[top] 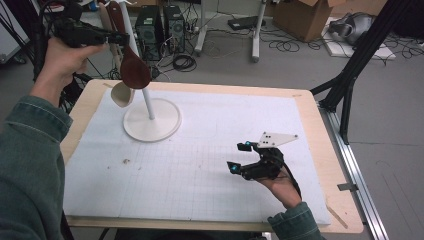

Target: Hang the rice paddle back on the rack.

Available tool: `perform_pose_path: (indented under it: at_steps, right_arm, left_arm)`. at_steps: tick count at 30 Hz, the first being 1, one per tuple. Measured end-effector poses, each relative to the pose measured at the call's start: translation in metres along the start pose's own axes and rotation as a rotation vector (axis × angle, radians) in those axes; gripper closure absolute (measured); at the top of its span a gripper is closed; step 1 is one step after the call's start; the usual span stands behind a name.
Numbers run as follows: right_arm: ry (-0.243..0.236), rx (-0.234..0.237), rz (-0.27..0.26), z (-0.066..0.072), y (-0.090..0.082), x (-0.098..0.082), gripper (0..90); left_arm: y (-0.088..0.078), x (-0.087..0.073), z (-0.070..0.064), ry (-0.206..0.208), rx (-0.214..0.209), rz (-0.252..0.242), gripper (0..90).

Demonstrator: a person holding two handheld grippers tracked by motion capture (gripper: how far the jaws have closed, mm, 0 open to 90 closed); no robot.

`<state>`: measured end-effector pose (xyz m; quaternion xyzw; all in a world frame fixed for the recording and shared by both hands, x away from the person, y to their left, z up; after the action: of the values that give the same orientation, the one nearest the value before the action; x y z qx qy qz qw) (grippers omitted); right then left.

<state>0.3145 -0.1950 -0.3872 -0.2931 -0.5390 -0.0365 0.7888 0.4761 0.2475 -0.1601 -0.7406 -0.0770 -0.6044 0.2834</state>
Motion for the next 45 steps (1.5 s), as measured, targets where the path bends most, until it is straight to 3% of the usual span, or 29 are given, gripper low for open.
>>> perform_pose_path:
  at_steps: [6,17,23,32,45]
  right_arm:
    - [-0.003,-0.005,-0.006,-0.001,-0.001,0.001,21.4]
    - [0.006,-0.026,-0.023,-0.004,-0.005,0.003,21.4]
    - [0.01,-0.031,-0.03,-0.005,-0.006,0.003,21.3]
    - [0.019,-0.037,-0.033,-0.008,-0.007,0.003,20.7]
    - [0.045,-0.129,-0.051,-0.021,-0.01,0.003,17.8]
  left_arm:
    - [-0.004,-0.003,-0.003,0.005,0.024,0.003,72.8]
    - [-0.007,-0.002,-0.015,0.081,0.098,0.064,60.9]
    - [-0.011,-0.006,-0.016,0.077,0.117,0.06,58.3]
    - [-0.022,-0.016,-0.014,0.076,0.134,0.054,54.0]
    - [-0.026,-0.048,-0.024,0.108,0.147,0.076,38.9]
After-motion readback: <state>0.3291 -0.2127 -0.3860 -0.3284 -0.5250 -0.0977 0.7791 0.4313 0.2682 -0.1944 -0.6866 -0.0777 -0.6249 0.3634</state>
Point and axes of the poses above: each handheld gripper's, and its own axes: y roughly forward along the jaws, x roughly out of its top, z roughly to its left, the point moved 3 cm from there along y, roughly forward along the jaws, and after that the axes turned 6 degrees about y, right-handed, at the moved point
